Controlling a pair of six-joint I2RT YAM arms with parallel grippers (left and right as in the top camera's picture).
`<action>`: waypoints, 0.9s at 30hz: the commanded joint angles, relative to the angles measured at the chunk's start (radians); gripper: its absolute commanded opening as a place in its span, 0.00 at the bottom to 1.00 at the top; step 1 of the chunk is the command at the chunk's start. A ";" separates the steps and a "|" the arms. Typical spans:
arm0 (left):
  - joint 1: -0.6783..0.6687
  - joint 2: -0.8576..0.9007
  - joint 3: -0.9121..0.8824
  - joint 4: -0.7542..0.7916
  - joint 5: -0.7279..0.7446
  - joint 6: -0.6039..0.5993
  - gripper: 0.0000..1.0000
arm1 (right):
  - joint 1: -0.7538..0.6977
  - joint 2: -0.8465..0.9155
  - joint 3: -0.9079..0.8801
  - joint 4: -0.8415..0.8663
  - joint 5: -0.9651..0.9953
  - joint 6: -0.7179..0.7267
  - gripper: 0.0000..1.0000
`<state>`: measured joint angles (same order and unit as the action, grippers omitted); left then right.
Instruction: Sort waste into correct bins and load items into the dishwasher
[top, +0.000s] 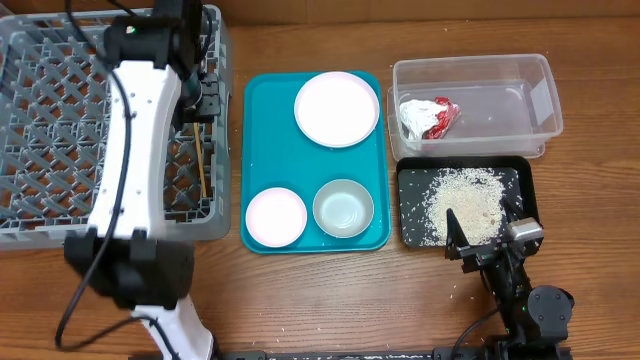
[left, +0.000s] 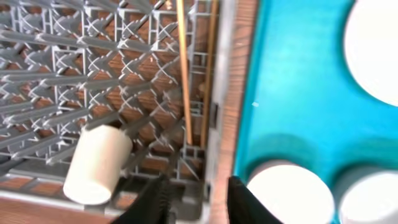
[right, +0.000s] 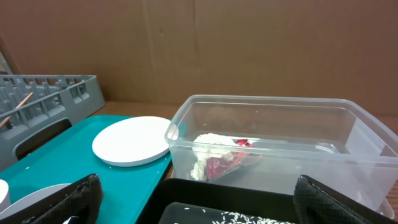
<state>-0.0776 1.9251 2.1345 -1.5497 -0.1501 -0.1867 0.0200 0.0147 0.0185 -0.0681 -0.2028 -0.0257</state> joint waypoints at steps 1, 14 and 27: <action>-0.050 -0.141 0.029 -0.044 0.042 -0.049 0.25 | -0.003 -0.012 -0.011 0.008 0.002 0.003 1.00; -0.331 -0.383 -0.183 -0.125 -0.035 -0.279 0.38 | -0.003 -0.012 -0.011 0.008 0.002 0.003 1.00; -0.514 -0.380 -0.851 0.550 0.201 -0.289 0.48 | -0.003 -0.012 -0.011 0.008 0.002 0.003 1.00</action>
<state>-0.5644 1.5578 1.3617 -1.1160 -0.0315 -0.5026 0.0200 0.0147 0.0185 -0.0673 -0.2028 -0.0257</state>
